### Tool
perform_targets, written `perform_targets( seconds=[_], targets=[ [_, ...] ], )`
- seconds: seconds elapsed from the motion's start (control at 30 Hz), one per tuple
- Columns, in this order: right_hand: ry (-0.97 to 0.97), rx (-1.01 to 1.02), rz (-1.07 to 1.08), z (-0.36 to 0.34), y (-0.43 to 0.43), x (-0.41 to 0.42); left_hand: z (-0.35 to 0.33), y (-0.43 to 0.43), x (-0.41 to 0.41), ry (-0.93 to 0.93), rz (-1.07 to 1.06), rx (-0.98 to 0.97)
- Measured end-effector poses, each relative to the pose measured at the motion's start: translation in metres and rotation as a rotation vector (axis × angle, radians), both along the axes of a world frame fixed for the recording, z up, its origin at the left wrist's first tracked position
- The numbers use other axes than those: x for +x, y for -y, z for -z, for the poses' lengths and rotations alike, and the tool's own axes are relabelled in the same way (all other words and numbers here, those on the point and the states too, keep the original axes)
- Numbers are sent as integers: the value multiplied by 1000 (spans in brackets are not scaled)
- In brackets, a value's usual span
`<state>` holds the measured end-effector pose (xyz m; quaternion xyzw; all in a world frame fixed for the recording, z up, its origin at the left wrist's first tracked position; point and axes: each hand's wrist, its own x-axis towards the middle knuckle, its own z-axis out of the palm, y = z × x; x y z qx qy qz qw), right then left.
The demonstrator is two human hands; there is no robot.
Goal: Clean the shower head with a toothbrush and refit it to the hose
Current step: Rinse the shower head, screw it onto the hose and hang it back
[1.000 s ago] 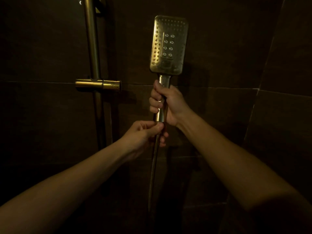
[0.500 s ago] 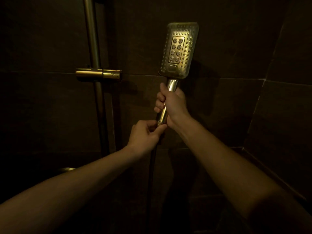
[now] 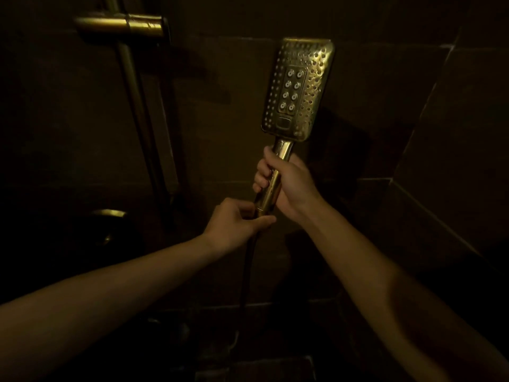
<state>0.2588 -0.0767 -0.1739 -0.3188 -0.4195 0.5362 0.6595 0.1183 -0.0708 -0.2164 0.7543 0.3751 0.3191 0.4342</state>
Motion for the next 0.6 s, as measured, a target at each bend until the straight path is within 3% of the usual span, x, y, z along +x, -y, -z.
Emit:
perform_targets(
  seconds=[0.47,0.6],
  targets=[
    [63,-314,-132,128,38,-27,138,42,-32,-100,-145,-323],
    [240,-377,-156,143,42,-45,149,44,-62,-74,-27,-426]
  ],
)
